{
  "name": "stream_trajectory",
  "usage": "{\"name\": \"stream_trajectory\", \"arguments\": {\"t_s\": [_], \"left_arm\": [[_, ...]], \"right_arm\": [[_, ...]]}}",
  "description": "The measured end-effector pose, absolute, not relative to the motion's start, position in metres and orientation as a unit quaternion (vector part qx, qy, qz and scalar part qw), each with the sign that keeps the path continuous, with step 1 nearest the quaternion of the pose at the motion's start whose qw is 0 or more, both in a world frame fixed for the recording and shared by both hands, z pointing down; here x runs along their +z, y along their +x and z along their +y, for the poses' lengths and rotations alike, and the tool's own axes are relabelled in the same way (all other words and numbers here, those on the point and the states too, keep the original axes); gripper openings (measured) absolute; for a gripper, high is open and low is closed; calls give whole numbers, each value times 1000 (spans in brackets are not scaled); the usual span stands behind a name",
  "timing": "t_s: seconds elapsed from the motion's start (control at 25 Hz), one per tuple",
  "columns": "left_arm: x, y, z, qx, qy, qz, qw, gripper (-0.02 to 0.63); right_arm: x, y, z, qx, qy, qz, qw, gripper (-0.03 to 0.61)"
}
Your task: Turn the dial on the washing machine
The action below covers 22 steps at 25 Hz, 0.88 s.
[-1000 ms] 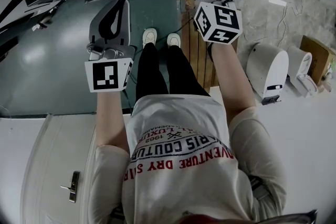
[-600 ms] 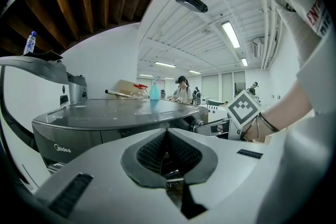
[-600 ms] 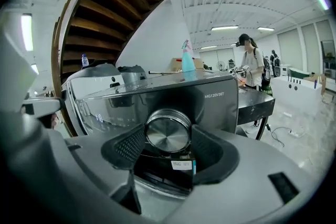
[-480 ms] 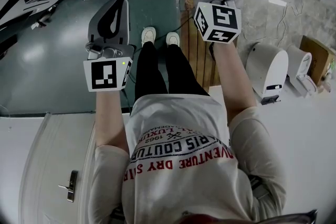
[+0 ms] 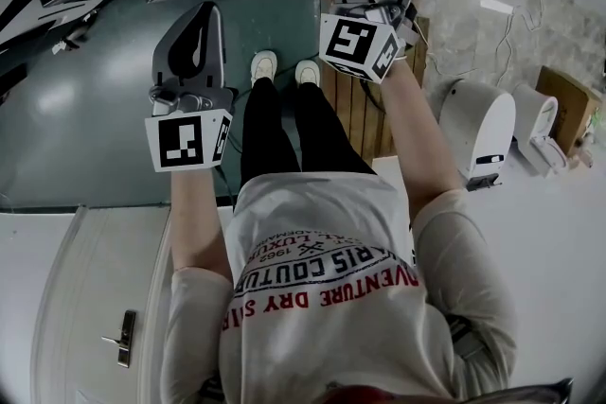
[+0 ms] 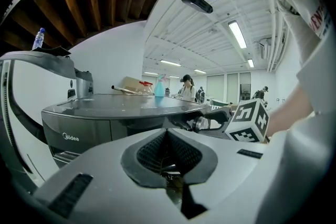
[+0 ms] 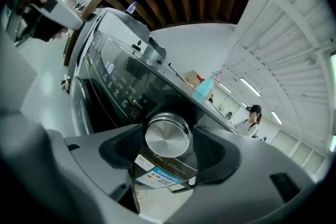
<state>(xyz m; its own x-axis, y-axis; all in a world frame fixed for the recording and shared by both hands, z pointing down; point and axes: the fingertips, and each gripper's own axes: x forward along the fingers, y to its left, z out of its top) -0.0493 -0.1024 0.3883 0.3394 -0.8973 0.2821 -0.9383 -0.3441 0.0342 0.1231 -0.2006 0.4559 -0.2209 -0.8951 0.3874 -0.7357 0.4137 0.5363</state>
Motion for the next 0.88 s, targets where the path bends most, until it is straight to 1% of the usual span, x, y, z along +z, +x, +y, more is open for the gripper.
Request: {"name": "stream_trajectory", "arguments": {"t_s": [0.12,0.16,0.48,0.72,0.88], "left_arm": [[391,-48,-101,111,814,-562,98,15],[391,-48,-100,112,815,-561,98,15],[392,-50,-103,114,817,-556,96,15],[395,-50,-104,113,819,-553,101,15],[396,-47,-103,118,824,-546,100,15]], "right_arm": [[458,123,-202,-138,535,-758,346,307],[458,123,-201,-133,537,-759,345,295],[457,124,-203,-48,555,-772,306,287],[455,128,-208,64,574,-780,240,287],[455,129,-207,83,578,-780,227,288]]}}
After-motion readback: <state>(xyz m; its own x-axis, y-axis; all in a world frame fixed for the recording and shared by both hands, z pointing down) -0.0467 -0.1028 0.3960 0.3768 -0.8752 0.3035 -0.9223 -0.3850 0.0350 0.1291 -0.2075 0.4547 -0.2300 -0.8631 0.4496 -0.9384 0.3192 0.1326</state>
